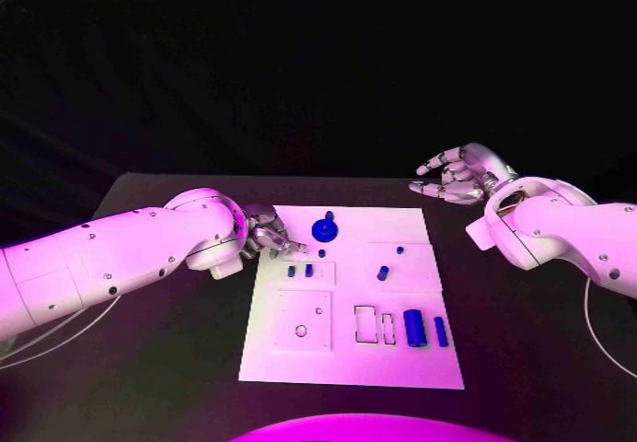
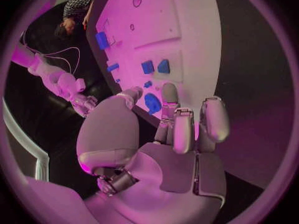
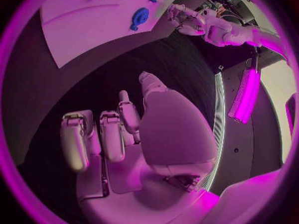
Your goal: Assemble the parts on the task board
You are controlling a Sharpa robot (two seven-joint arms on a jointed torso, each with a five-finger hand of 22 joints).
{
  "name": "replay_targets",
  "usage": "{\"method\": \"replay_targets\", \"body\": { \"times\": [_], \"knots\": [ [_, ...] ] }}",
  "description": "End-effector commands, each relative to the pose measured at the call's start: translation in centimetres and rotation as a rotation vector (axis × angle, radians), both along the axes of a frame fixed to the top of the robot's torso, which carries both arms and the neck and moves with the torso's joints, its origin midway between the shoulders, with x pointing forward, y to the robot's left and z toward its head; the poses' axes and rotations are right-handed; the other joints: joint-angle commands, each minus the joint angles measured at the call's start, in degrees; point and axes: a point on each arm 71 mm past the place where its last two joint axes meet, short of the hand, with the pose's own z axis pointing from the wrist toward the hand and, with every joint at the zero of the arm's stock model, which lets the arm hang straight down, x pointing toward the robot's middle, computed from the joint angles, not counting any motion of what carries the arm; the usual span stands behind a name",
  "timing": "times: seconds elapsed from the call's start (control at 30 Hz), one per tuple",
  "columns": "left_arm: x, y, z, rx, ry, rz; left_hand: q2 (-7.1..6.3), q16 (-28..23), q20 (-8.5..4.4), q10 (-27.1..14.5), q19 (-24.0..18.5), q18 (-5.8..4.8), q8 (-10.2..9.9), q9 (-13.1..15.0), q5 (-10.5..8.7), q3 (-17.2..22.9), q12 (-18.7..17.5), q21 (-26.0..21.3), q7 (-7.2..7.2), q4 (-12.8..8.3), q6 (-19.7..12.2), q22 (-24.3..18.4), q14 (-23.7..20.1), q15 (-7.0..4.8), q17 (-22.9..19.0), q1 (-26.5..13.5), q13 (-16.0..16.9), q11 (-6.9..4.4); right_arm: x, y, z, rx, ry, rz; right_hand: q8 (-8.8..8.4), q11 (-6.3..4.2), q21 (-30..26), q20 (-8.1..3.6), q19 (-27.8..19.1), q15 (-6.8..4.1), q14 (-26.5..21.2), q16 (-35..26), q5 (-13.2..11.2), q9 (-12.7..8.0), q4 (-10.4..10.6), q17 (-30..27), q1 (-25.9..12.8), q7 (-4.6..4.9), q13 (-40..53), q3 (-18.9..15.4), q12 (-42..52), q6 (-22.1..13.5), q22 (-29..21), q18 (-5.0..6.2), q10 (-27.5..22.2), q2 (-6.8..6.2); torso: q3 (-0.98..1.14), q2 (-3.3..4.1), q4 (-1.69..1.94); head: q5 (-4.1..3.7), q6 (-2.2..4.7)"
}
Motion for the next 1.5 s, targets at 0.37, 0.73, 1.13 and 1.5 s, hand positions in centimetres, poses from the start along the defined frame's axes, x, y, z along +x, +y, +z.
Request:
{"method": "replay_targets", "body": {
  "times": [0.37,0.73,1.13,1.5],
  "knots": [
    [-0.4,-3.7,2.3,-0.222,-0.43,-0.259,-3.19,-17.2,4.49,-19.43,-20.78,5.5,-3.79,-7.1,0.63,7.9,-9.08,-22.19,5.27,-3.6,-9.51,-25.84,-16.82,5.42,-22.49,22.82,-8.75,5.64,-0.1,0.0,0.1,-0.001,-0.017,0.016,0.42,-0.28,-1.2,-0.38,4.9,-0.47,4.15,-1.18,0.41,-0.23,-0.05,8.03,-0.37,-0.04,-5.24,0.85,-4.99,-0.4,13.58,0.27,-4.65,-0.01,-0.05,-0.01,0.06,-0.34,0.45],
    [-1.0,-5.5,0.2,-0.049,-0.539,-0.45,-4.83,-17.62,4.87,-21.43,-21.61,5.54,-6.22,-11.54,0.33,8.52,-12.05,-22.8,4.42,-3.55,-7.85,-25.84,-19.97,5.69,-26.56,23.63,-13.15,5.88,-0.1,0.1,0.0,-0.002,-0.024,0.028,0.82,-0.5,-2.91,-0.62,4.15,-0.73,2.94,-3.85,0.54,-0.52,-0.03,3.86,-0.02,-0.2,-15.72,2.29,-14.92,-0.65,12.67,0.68,-10.98,-0.45,-0.09,0.03,0.01,-0.44,0.4],
    [-0.7,-6.7,-1.5,0.075,-0.49,-0.512,-4.73,-13.94,5.18,-21.19,-21.37,5.57,-8.53,-14.88,0.06,6.21,-13.14,-22.14,3.94,-3.18,-4.74,-25.2,-18.35,5.95,-25.34,23.65,-15.94,6.08,-0.2,0.3,0.0,-0.004,-0.031,0.034,1.03,-0.59,-3.76,-0.73,3.8,-0.83,2.73,-4.67,0.55,-0.65,0.0,2.87,-0.24,-0.26,-21.07,2.93,-19.82,-0.78,12.24,0.87,-13.52,-0.74,-0.02,0.0,0.05,-0.6,0.23],
    [-0.1,-6.8,-2.1,0.123,-0.451,-0.51,-4.25,-11.65,4.96,-19.41,-21.1,5.59,-10.13,-16.86,0.27,7.6,-13.87,-21.09,3.62,-3.02,-1.69,-24.35,-17.3,5.74,-24.88,25.07,-17.93,5.85,-0.2,0.4,0.0,-0.002,-0.032,0.036,1.08,-0.6,-4.08,-0.75,3.68,-0.85,2.64,-4.97,0.54,-0.69,0.0,2.48,-0.34,-0.27,-22.47,3.07,-21.09,-0.82,12.07,0.94,-14.16,-0.8,0.0,0.0,0.04,-0.63,0.11]
  ]
}}
